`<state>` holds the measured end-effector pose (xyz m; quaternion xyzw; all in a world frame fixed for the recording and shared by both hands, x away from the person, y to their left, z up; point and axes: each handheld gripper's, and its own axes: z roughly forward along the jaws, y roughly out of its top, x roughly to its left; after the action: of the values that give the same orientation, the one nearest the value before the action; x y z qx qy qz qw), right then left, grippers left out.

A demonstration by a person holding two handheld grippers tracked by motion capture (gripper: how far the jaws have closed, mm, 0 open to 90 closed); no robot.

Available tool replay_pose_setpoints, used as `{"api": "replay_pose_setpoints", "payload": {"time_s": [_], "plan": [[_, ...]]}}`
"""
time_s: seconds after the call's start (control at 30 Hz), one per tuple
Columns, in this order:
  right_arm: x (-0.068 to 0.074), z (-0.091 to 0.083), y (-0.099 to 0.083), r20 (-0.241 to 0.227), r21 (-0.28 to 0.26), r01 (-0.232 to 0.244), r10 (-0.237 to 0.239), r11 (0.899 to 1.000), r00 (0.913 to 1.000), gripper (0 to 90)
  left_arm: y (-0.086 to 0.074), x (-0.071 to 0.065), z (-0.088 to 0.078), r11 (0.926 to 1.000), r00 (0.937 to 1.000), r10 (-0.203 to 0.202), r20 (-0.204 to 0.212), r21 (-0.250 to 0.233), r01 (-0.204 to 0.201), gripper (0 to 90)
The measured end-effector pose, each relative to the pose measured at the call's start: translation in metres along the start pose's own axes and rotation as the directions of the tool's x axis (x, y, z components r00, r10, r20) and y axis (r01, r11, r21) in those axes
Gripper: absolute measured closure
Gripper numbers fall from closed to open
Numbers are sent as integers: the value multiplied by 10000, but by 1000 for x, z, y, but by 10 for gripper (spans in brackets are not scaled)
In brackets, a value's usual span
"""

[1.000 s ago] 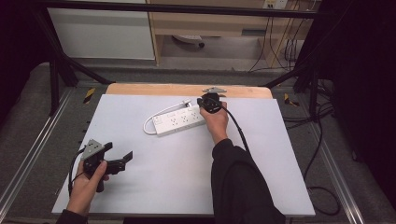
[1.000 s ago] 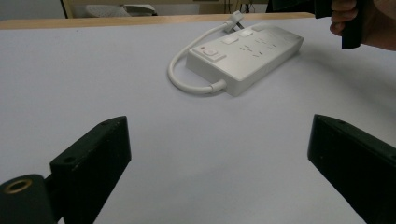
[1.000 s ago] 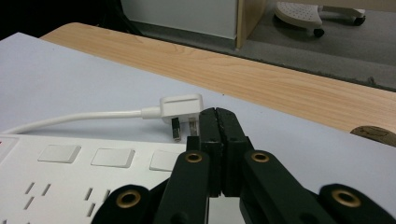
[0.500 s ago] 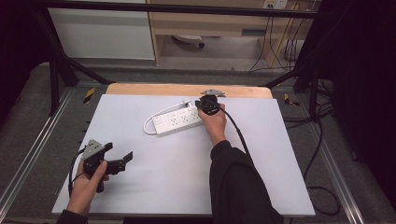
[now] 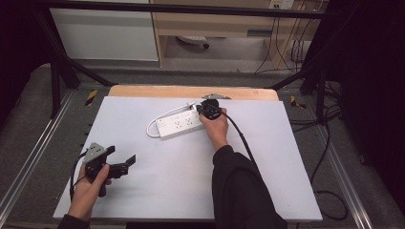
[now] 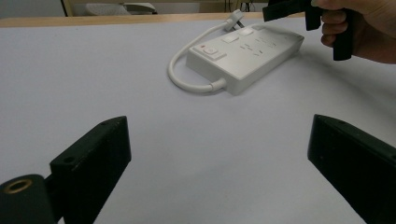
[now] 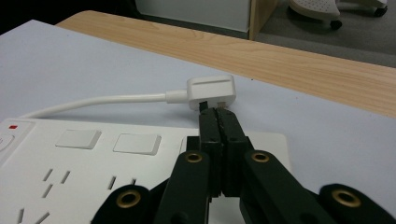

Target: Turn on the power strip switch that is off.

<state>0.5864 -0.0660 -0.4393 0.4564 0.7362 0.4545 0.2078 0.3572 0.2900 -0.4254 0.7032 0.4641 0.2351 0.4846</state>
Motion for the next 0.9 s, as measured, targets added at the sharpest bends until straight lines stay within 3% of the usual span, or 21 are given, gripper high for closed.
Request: {"api": "replay_pose_setpoints", "payload": {"time_s": [0.9], "plan": [[6, 7, -5, -63, 160, 211, -210, 9996, 9998, 900, 0, 0, 0, 10000, 10000, 10, 21, 36, -10, 61]]}}
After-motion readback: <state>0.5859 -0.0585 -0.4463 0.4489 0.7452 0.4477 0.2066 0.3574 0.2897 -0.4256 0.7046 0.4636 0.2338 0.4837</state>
